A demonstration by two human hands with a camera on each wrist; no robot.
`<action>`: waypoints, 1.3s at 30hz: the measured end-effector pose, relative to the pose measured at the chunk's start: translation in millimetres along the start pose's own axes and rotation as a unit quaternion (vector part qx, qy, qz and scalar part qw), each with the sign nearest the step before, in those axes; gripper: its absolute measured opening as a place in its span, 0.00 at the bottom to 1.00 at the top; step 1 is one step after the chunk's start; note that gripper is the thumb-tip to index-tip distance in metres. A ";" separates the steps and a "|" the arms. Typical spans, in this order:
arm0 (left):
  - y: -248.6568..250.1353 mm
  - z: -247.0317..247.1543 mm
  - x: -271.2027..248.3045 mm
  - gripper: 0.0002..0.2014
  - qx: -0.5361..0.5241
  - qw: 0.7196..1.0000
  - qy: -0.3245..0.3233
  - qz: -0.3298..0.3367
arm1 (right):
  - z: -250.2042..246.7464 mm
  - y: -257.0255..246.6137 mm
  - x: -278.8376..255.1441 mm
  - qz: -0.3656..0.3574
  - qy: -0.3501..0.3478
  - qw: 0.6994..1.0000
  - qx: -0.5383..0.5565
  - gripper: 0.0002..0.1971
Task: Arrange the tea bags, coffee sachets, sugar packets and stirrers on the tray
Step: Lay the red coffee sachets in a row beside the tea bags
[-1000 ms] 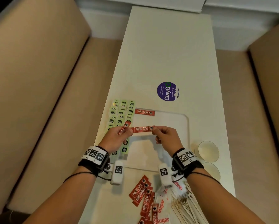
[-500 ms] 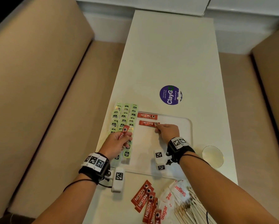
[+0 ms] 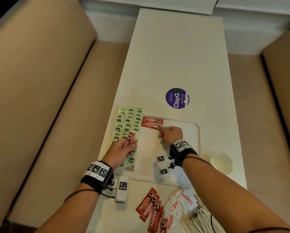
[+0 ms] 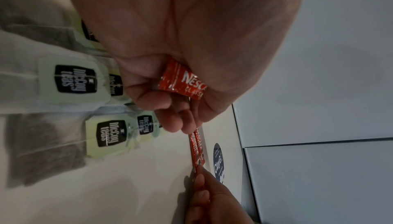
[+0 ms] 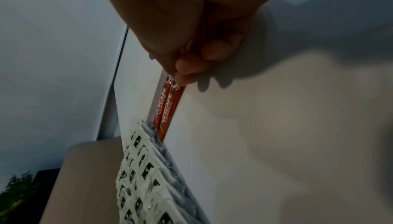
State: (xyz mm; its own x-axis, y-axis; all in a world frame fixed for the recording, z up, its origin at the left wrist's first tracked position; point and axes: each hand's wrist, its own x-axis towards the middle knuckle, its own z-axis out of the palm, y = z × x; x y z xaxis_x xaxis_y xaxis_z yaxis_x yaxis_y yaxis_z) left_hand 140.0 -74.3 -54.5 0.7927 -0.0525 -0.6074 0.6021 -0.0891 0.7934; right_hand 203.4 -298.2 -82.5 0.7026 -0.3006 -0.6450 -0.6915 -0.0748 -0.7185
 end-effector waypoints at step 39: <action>11.2 4.9 -7.4 0.12 -0.073 0.997 -0.028 -0.030 | -4.1 1.0 -3.4 0.015 -0.032 0.995 0.097 0.13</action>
State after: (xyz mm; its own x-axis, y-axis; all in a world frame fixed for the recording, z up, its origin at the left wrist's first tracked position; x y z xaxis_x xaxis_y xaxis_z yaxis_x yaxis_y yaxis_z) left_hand 140.4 -79.8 -41.3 0.7509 -0.1065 -0.6518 0.6588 0.0512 0.7506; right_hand 199.7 -301.1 -80.0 0.6950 -0.2385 -0.6783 -0.6718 0.1207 -0.7308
